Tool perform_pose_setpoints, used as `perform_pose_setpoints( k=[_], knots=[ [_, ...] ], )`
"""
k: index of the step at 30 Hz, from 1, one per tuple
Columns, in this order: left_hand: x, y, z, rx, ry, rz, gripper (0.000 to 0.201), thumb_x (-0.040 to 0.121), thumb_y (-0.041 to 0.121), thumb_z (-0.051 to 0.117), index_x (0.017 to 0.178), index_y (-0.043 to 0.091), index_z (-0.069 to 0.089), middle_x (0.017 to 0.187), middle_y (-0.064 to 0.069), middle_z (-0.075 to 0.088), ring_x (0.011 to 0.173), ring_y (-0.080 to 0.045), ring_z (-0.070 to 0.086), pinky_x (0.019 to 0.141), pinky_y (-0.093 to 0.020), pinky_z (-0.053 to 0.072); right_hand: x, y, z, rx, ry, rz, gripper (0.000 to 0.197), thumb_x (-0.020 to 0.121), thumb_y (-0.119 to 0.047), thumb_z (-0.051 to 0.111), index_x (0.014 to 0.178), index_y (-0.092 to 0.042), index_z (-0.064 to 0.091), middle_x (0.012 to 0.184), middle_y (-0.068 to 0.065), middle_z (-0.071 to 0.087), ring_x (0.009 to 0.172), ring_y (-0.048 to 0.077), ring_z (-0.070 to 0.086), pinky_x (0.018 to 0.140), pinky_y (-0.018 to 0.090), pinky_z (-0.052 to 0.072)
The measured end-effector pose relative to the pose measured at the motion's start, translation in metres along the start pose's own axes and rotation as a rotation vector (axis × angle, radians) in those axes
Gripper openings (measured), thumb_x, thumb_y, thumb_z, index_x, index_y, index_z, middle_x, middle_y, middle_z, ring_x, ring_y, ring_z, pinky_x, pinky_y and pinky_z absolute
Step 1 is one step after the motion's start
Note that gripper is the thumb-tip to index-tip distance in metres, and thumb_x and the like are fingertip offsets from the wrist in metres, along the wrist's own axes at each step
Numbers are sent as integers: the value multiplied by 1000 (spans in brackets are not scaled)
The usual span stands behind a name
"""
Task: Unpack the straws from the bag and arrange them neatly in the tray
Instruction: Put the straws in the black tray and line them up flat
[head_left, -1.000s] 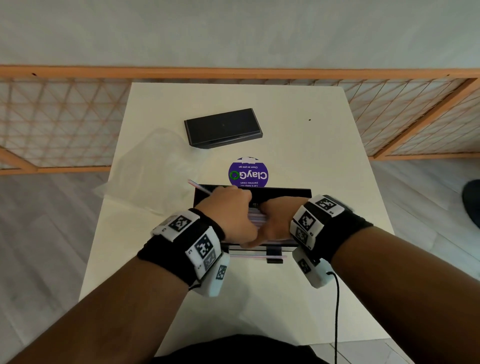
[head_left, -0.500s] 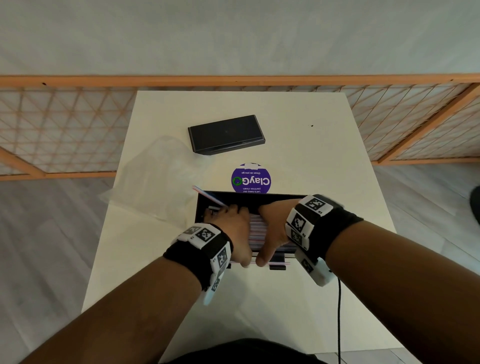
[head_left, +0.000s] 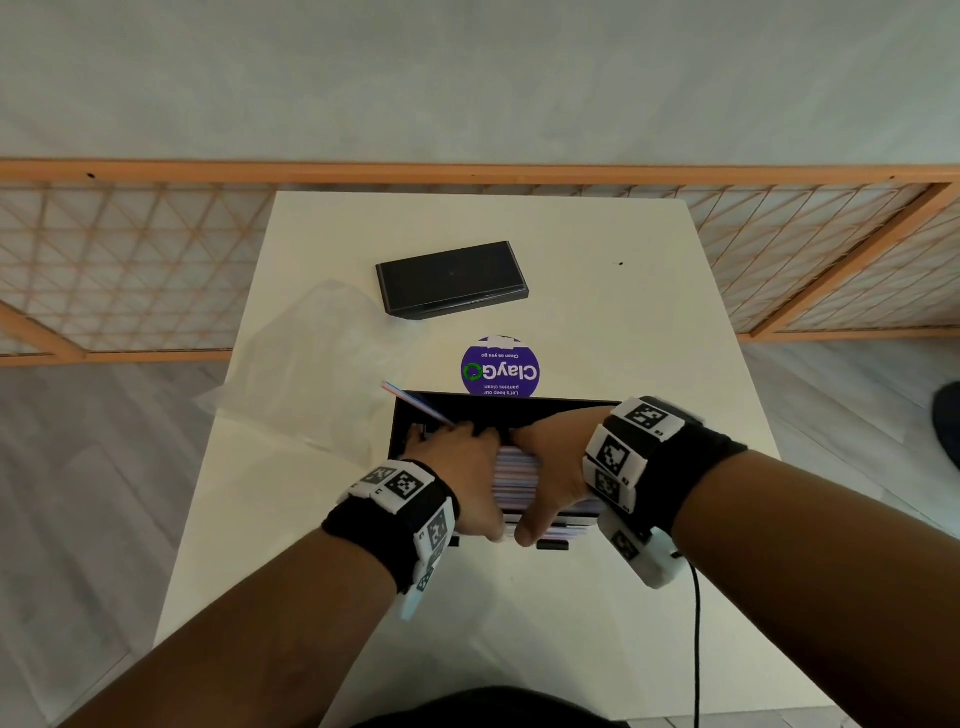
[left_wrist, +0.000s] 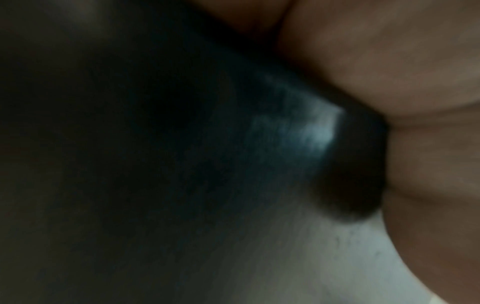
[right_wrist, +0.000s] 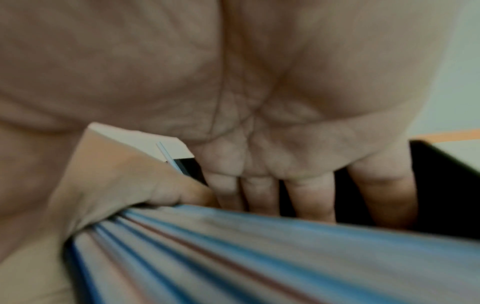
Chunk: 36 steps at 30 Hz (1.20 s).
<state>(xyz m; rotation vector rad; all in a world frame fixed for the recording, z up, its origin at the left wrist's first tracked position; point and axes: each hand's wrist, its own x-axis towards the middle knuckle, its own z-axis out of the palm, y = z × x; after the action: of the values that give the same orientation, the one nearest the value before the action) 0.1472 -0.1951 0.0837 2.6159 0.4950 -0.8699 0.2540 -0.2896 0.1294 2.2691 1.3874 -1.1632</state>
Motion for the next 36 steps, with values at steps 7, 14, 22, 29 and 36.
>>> perform_pose_setpoints(
  k=[7,14,22,29,36],
  knots=[
    [-7,3,-8,10,-22,11,100,58,59,82,143,32,38,143,3,47,134,-25,46,116,-53,28,17,-7,-2,-26,-68,74,94,35,-76,78,115,-29,61,101,-6,69,90,20,64,88,37,53],
    [-20,-9,-29,-714,82,6,54,64,29,80,116,25,67,109,10,72,99,-9,67,92,-32,55,23,-5,4,3,17,7,97,33,-77,78,121,-40,55,103,-14,68,98,17,65,90,36,51],
    [-32,-15,-31,-1673,383,-511,7,94,-1,58,89,-5,62,90,-23,69,74,-33,72,66,-35,61,16,12,8,107,-20,-87,83,48,-72,78,118,-31,60,101,-6,68,93,19,64,90,36,53],
    [-16,-10,-26,-1626,530,-645,9,97,10,60,95,2,63,99,-19,72,60,-29,71,45,-29,56,11,21,12,177,15,-121,64,62,-62,79,112,-25,64,100,-3,68,92,20,64,87,36,54],
    [-13,-9,-31,-1382,745,-638,20,91,24,73,88,5,64,71,-13,75,52,-23,71,42,-25,49,8,22,8,191,37,-171,59,66,-60,78,108,-21,65,97,0,69,88,20,64,83,32,54]
  ],
)
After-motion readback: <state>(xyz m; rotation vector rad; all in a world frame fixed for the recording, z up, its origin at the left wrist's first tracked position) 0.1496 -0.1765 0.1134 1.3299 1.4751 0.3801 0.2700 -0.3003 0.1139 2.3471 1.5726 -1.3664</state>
